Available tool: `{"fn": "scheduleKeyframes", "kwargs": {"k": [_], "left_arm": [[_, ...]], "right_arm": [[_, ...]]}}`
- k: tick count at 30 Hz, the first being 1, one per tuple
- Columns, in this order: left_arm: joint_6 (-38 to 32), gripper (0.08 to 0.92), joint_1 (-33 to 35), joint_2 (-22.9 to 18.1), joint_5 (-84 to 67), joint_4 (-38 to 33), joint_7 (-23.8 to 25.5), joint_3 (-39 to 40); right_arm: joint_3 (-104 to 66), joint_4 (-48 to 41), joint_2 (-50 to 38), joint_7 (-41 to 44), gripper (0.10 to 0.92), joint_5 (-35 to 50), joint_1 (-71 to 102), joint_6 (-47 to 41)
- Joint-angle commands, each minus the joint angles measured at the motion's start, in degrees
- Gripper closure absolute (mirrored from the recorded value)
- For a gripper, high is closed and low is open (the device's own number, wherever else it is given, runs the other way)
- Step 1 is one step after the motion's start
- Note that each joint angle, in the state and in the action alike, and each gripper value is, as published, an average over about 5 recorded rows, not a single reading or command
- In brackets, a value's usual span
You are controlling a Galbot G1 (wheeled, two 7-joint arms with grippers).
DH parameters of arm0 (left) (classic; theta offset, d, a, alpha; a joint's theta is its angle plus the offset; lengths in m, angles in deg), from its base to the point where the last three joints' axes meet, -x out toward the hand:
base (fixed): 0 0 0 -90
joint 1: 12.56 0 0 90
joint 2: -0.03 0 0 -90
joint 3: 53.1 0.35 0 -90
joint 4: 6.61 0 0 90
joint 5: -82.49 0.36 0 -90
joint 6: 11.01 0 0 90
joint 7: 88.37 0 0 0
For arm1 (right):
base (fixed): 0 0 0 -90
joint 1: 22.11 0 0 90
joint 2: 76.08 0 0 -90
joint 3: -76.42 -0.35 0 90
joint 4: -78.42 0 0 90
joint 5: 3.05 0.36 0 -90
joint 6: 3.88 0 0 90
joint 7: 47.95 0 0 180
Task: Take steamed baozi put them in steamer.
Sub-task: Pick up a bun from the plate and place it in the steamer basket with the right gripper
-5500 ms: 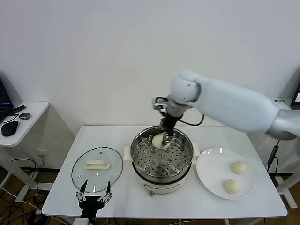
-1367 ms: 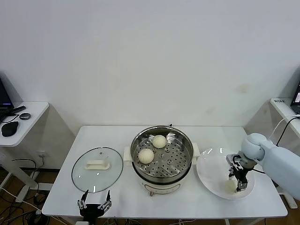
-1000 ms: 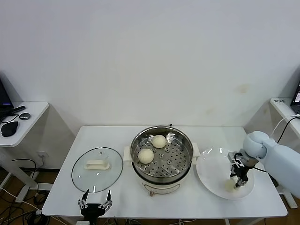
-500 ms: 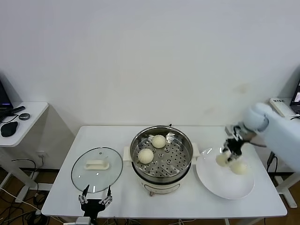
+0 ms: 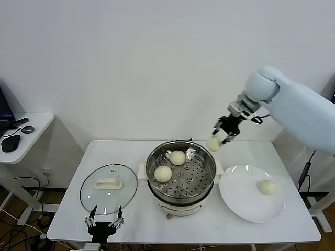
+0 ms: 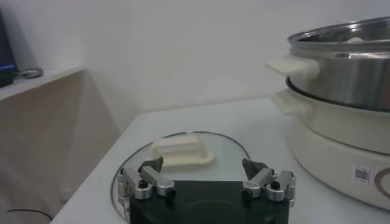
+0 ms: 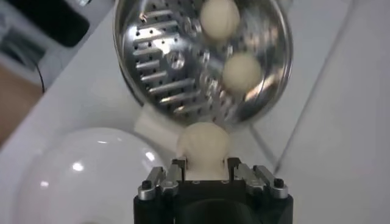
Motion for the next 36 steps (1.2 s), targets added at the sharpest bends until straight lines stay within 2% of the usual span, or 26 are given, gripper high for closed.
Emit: {"fn": "scheduleKeyframes", "kwargs": {"k": [1, 8, 14, 36], "left_arm": [[-0.2, 0.177, 0.2, -0.3, 0.4, -0.9, -0.2, 0.1], [-0.4, 0.177, 0.1, -0.6, 0.3, -1.7, -0.2, 0.2], [-0.4, 0.177, 0.2, -0.6, 0.2, -2.1, -0.2, 0.2], [-0.4, 0.177, -0.4, -0.7, -0.2, -1.6, -0.2, 0.1]], "right_arm": [[8.6, 10.1, 4.3, -3.2, 0.592, -2.0, -5.1, 20.2], [14.1, 15.0, 6.1, -5.1, 0.589, -8.6, -3.0, 25.4], [15.4, 16.6, 8.7, -6.8, 0.586, -12.3, 0.4, 26.6], [16.2, 15.4, 11.8, -7.7, 0.584, -12.8, 4.1, 24.6]]}}
